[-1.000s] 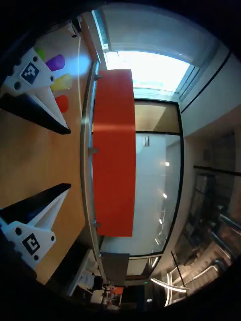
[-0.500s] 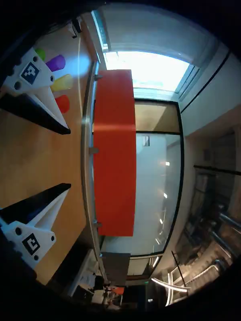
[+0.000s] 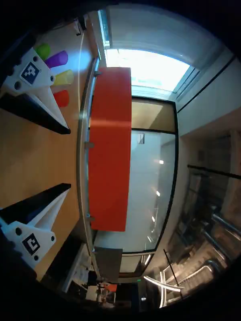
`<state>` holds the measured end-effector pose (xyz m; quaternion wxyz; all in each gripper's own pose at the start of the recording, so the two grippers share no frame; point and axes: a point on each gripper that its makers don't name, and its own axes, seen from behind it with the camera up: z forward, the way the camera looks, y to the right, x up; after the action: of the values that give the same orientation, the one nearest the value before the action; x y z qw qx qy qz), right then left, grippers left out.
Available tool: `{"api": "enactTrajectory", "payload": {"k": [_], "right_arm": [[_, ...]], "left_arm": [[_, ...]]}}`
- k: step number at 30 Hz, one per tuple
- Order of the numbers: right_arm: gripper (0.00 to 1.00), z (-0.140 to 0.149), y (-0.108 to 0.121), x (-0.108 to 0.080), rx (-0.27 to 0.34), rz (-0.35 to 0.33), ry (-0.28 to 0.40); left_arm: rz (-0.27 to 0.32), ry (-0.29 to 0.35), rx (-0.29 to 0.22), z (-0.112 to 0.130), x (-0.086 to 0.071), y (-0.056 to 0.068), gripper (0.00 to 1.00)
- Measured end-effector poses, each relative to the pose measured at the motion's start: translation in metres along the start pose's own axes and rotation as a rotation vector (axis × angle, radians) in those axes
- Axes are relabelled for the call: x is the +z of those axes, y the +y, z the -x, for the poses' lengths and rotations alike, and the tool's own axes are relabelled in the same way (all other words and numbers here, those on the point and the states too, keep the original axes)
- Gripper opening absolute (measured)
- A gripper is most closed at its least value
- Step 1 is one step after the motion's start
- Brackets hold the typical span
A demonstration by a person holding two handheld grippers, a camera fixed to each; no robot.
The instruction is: Pour water
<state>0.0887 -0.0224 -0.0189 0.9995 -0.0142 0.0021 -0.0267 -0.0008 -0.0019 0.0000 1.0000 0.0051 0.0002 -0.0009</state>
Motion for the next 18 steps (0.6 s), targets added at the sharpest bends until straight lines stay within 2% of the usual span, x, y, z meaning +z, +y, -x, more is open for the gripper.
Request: {"api": "enactTrajectory", "payload": {"k": [6,18], "right_arm": [[0.96,0.0003,0.0084,-0.0026,-0.021,0.011,0.031],[0.98,-0.0027,0.0093,0.0050,-0.025,0.001,0.092]], "left_arm": [[0.000,0.000,0.003,-0.0003,0.0001,0.0003,0.93],[0.000,-0.001,0.002,-0.0006,-0.0003,0.0001,0.93]]}}
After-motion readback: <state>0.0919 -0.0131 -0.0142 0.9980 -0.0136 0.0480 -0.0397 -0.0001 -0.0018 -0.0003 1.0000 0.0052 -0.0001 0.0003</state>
